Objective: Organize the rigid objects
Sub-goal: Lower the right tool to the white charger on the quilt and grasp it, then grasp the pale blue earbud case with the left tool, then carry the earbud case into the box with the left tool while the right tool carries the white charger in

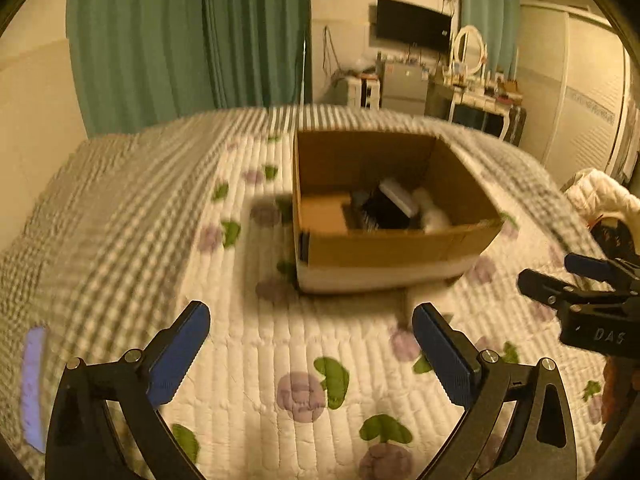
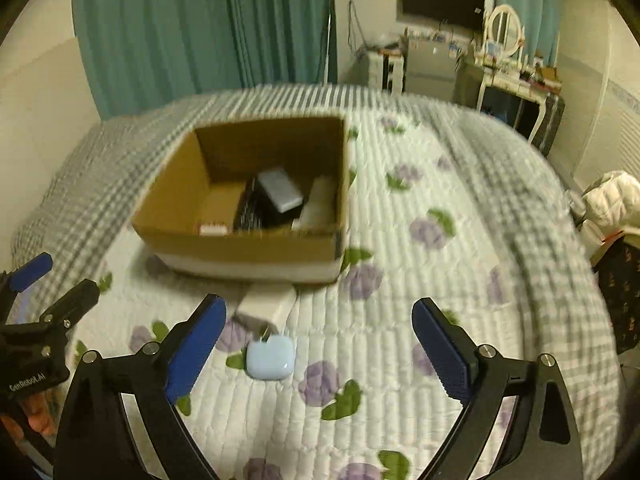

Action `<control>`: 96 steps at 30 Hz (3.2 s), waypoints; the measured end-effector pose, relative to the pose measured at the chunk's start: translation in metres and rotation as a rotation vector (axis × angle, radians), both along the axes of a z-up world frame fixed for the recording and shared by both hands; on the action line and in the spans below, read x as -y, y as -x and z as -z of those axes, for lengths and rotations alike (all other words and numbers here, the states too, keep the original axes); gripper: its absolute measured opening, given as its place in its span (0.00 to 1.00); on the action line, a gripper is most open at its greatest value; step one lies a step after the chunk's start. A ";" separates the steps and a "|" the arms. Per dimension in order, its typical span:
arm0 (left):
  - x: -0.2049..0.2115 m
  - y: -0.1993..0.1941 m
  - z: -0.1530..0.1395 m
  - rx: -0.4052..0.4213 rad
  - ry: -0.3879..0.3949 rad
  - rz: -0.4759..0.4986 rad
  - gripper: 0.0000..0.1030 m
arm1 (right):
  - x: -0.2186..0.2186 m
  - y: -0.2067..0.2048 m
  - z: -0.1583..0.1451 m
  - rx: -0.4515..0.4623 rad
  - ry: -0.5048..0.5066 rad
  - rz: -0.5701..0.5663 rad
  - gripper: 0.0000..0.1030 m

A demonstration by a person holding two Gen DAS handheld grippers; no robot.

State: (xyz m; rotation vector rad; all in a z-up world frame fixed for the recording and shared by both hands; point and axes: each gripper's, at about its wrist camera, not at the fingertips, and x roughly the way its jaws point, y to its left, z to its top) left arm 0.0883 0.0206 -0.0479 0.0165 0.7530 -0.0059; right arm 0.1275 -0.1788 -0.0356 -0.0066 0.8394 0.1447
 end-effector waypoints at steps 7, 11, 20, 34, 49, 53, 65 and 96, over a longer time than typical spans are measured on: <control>-0.018 -0.031 0.048 -0.083 0.047 -0.061 1.00 | -0.033 -0.035 0.056 -0.099 0.019 -0.049 0.92; -0.022 -0.041 0.062 -0.094 0.035 -0.069 1.00 | -0.050 -0.051 0.077 -0.130 0.028 -0.066 0.92; -0.030 -0.048 0.085 -0.132 -0.021 -0.085 1.00 | -0.076 -0.082 0.114 -0.181 0.041 -0.061 0.88; -0.007 -0.044 0.072 -0.137 0.003 -0.076 1.00 | -0.056 -0.058 0.100 -0.164 0.053 -0.062 0.54; 0.098 -0.026 0.075 -0.153 0.029 0.080 1.00 | 0.044 -0.006 0.054 -0.096 0.064 0.073 0.53; 0.114 -0.023 0.088 -0.184 0.055 0.105 0.97 | 0.053 -0.002 0.065 -0.120 0.045 0.091 0.53; 0.143 -0.021 0.106 -0.214 -0.055 0.145 0.51 | 0.051 -0.010 0.084 -0.150 0.042 0.082 0.52; 0.066 -0.037 -0.059 0.035 0.060 0.088 0.50 | 0.020 0.004 -0.053 0.105 0.041 0.027 0.50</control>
